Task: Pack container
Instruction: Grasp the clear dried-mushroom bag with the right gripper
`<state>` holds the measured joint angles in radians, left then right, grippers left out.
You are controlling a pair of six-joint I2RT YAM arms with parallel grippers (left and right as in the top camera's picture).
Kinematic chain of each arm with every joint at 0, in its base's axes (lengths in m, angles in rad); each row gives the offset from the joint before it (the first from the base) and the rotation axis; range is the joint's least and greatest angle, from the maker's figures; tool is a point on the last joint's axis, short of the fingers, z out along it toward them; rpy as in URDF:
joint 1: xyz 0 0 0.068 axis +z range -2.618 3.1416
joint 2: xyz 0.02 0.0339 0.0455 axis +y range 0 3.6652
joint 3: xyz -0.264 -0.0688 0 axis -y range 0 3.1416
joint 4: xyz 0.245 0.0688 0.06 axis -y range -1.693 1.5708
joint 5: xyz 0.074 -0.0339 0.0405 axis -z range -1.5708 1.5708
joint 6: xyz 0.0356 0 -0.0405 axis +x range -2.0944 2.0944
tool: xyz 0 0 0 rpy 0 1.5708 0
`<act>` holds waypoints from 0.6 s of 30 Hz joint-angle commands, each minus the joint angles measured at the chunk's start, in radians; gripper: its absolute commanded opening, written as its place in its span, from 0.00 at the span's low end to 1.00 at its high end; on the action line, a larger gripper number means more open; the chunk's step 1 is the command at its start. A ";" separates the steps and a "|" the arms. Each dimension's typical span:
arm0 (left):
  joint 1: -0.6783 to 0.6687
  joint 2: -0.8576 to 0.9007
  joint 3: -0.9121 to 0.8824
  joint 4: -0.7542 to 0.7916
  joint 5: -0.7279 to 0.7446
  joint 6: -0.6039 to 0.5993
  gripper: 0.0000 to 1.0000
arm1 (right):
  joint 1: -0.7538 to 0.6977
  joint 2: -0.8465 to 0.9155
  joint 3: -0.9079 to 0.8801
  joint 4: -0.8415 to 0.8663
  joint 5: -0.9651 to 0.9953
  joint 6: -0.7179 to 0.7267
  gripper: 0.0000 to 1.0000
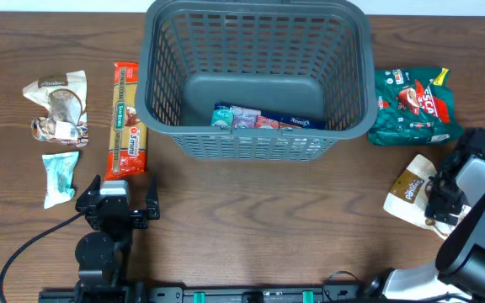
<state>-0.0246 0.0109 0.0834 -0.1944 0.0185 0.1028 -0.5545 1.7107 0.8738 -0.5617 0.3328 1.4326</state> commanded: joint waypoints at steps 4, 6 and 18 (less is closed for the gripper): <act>-0.004 -0.007 -0.016 -0.029 -0.008 0.006 0.99 | -0.010 0.077 -0.004 0.013 0.000 0.029 0.99; -0.004 -0.007 -0.016 -0.029 -0.008 0.006 0.99 | -0.010 0.092 -0.004 0.018 -0.002 0.029 0.99; -0.004 -0.007 -0.016 -0.029 -0.008 0.006 0.99 | -0.010 0.124 -0.004 0.020 -0.002 0.020 0.08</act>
<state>-0.0246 0.0109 0.0834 -0.1944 0.0185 0.1032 -0.5583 1.7741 0.8970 -0.5522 0.4515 1.4296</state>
